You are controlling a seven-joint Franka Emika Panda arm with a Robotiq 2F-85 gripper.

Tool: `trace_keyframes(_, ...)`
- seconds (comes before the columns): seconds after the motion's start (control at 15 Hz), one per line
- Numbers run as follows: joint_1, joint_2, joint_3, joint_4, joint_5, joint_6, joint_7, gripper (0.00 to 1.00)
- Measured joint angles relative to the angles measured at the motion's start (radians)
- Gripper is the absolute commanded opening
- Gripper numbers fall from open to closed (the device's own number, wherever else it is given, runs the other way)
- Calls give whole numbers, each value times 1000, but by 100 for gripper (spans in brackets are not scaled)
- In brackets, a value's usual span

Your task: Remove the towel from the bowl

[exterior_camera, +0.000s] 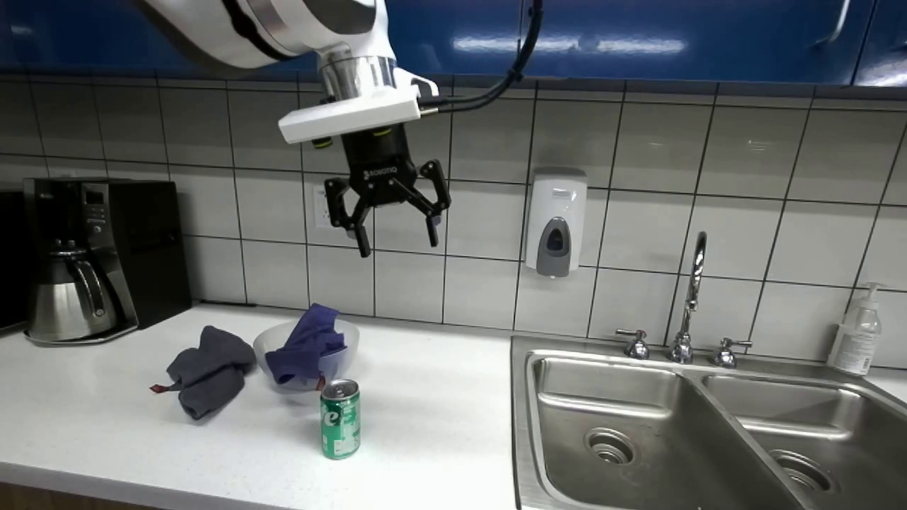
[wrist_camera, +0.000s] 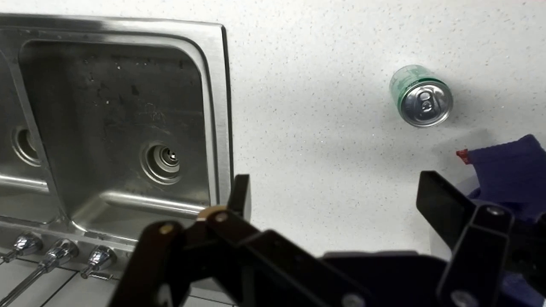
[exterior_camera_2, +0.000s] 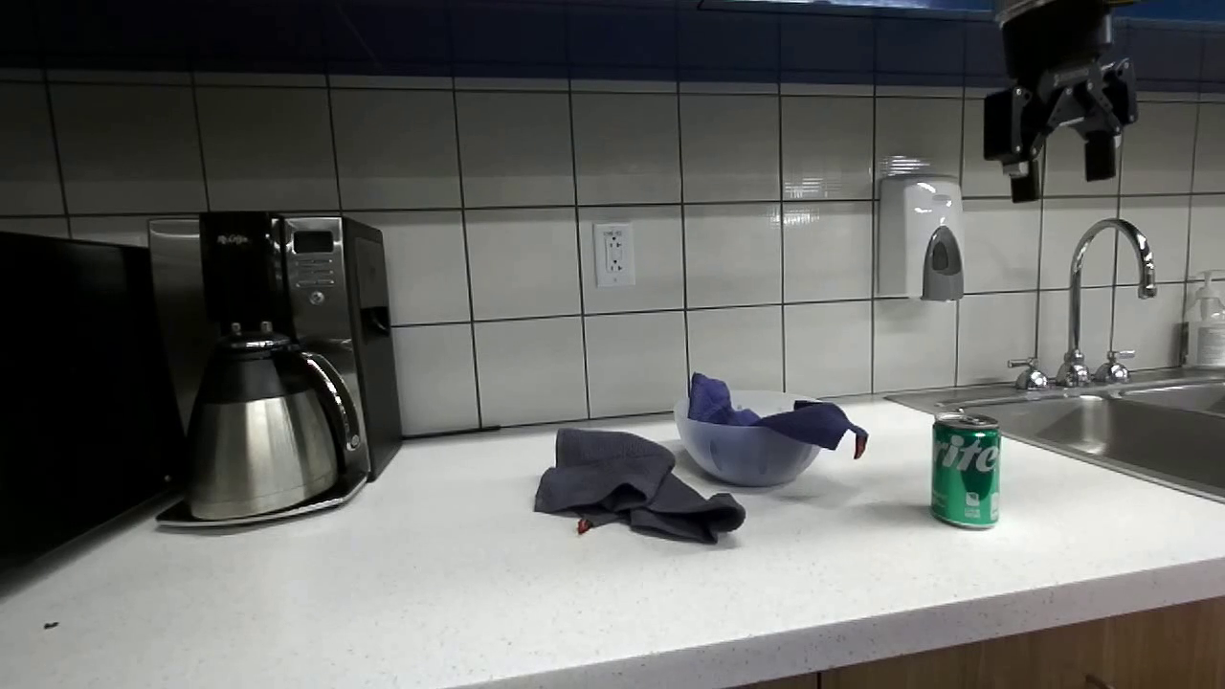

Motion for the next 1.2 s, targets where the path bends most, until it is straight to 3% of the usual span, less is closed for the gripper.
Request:
trace_keyframes(0.47, 0, 179, -58, 22, 19, 215, -86, 100)
trace_keyframes(0.87, 27, 288, -54, 72, 138, 301, -132, 100)
trace_keyframes(1.2, 50, 342, -21, 96, 166, 344, -132, 100)
